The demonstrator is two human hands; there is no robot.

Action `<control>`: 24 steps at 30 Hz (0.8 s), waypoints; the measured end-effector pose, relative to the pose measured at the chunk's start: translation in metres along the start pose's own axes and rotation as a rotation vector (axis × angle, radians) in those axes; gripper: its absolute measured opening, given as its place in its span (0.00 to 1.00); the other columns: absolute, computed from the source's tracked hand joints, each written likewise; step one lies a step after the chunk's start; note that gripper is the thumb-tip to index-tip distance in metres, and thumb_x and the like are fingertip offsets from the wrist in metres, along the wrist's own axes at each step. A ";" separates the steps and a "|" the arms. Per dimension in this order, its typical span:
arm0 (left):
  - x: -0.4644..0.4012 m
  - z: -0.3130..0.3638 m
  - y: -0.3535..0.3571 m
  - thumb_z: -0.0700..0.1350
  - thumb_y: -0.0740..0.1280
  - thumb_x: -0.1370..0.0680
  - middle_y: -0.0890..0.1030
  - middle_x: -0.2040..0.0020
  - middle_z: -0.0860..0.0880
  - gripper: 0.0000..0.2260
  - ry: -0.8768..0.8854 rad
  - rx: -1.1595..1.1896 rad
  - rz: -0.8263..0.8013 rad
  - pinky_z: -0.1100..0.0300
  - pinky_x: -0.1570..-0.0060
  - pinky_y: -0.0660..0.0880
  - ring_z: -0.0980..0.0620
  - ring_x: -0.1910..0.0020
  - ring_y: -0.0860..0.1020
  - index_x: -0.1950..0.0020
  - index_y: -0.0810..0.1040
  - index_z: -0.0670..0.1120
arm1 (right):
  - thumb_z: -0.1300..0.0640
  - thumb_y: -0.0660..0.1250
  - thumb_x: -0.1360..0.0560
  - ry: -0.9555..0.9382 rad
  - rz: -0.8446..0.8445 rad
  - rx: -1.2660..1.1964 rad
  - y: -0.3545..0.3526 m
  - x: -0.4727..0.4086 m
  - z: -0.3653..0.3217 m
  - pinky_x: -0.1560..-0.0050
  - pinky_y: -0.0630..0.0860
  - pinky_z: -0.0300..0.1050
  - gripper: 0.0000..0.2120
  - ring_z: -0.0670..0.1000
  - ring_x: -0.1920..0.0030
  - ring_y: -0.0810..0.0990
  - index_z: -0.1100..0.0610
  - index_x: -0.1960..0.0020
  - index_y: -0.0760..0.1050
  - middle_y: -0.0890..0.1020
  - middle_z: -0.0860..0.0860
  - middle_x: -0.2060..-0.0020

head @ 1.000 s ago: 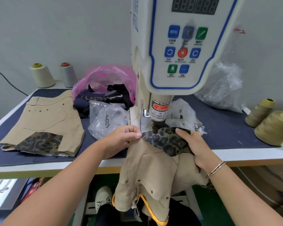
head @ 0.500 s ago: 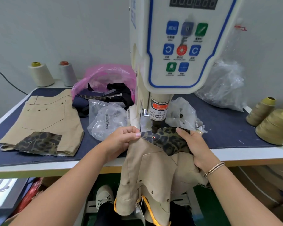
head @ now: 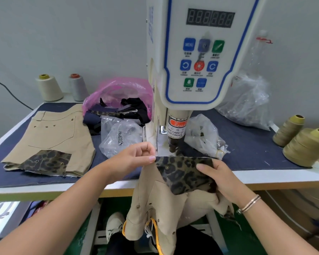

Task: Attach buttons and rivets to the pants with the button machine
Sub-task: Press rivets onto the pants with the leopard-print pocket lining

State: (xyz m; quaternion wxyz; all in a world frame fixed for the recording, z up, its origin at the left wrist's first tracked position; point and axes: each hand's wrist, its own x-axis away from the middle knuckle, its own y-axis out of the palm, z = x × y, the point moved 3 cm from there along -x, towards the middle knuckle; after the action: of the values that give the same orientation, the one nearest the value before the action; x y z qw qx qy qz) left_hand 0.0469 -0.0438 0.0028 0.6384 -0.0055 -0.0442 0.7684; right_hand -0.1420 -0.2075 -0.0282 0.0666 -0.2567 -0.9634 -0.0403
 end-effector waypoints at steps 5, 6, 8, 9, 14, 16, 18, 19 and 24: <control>0.009 0.037 -0.004 0.39 0.65 0.22 0.77 0.63 0.55 0.02 0.093 -0.098 0.025 0.69 0.57 0.72 0.58 0.61 0.75 0.54 0.72 0.43 | 0.35 0.69 0.37 0.113 -0.249 0.452 0.024 0.025 -0.025 0.60 0.71 0.35 0.18 0.45 0.66 0.78 0.50 0.65 0.78 0.80 0.47 0.68; 0.009 0.044 -0.006 0.38 0.63 0.21 0.77 0.63 0.54 0.03 0.123 -0.123 0.068 0.69 0.57 0.71 0.58 0.62 0.74 0.54 0.72 0.43 | 0.36 0.69 0.36 0.103 -0.277 0.441 0.032 0.028 -0.033 0.62 0.69 0.36 0.17 0.46 0.67 0.75 0.50 0.69 0.75 0.77 0.48 0.70; 0.008 0.053 -0.011 0.37 0.62 0.20 0.76 0.62 0.53 0.04 0.175 -0.149 0.171 0.68 0.57 0.71 0.58 0.62 0.74 0.54 0.72 0.43 | 0.43 0.70 0.33 0.073 -0.307 0.229 0.057 0.030 -0.049 0.62 0.70 0.39 0.13 0.49 0.66 0.75 0.52 0.68 0.78 0.78 0.51 0.68; 0.009 0.055 -0.015 0.37 0.61 0.20 0.76 0.61 0.52 0.04 0.187 -0.153 0.228 0.68 0.57 0.71 0.58 0.61 0.74 0.54 0.72 0.43 | 0.47 0.70 0.32 0.067 -0.317 0.081 0.071 0.029 -0.057 0.62 0.72 0.38 0.10 0.48 0.66 0.78 0.53 0.66 0.82 0.81 0.50 0.66; 0.042 0.054 -0.050 0.43 0.63 0.21 0.82 0.52 0.58 0.06 0.142 -0.207 0.437 0.69 0.54 0.75 0.62 0.53 0.79 0.45 0.76 0.46 | 0.51 0.67 0.31 0.040 -0.340 -0.368 0.142 0.013 -0.087 0.52 0.79 0.42 0.13 0.51 0.57 0.84 0.58 0.53 0.84 0.85 0.55 0.56; 0.066 0.050 -0.070 0.52 0.65 0.26 0.81 0.53 0.56 0.11 0.048 -0.193 0.496 0.64 0.54 0.75 0.60 0.55 0.79 0.47 0.76 0.48 | 0.52 0.67 0.31 -0.002 -0.325 -0.479 0.157 0.009 -0.099 0.54 0.80 0.42 0.13 0.51 0.56 0.84 0.57 0.53 0.84 0.85 0.55 0.55; 0.096 0.038 -0.091 0.62 0.62 0.31 0.80 0.57 0.48 0.21 -0.213 -0.144 0.469 0.59 0.60 0.74 0.54 0.63 0.78 0.54 0.76 0.45 | 0.51 0.67 0.31 -0.055 -0.301 -0.585 0.163 0.005 -0.110 0.55 0.80 0.43 0.13 0.50 0.55 0.85 0.55 0.52 0.85 0.85 0.54 0.55; 0.112 0.028 -0.099 0.66 0.59 0.31 0.81 0.58 0.44 0.26 -0.418 -0.133 0.383 0.58 0.62 0.73 0.51 0.65 0.78 0.57 0.77 0.43 | 0.50 0.67 0.30 -0.079 -0.290 -0.625 0.164 0.004 -0.115 0.54 0.80 0.44 0.14 0.50 0.53 0.84 0.55 0.50 0.84 0.85 0.53 0.54; 0.177 -0.009 -0.095 0.80 0.39 0.34 0.82 0.42 0.42 0.51 -0.925 -0.152 -0.229 0.53 0.42 0.76 0.45 0.42 0.81 0.40 0.81 0.43 | 0.49 0.67 0.30 -0.135 -0.282 -0.708 0.177 0.000 -0.135 0.48 0.80 0.49 0.20 0.53 0.49 0.83 0.59 0.42 0.80 0.84 0.56 0.50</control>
State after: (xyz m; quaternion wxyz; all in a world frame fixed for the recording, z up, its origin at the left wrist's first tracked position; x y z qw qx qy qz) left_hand 0.1076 0.1475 0.0091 0.6302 0.2951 -0.3801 0.6094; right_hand -0.0392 -0.0698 0.1129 -0.0959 -0.1310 -0.9178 -0.3624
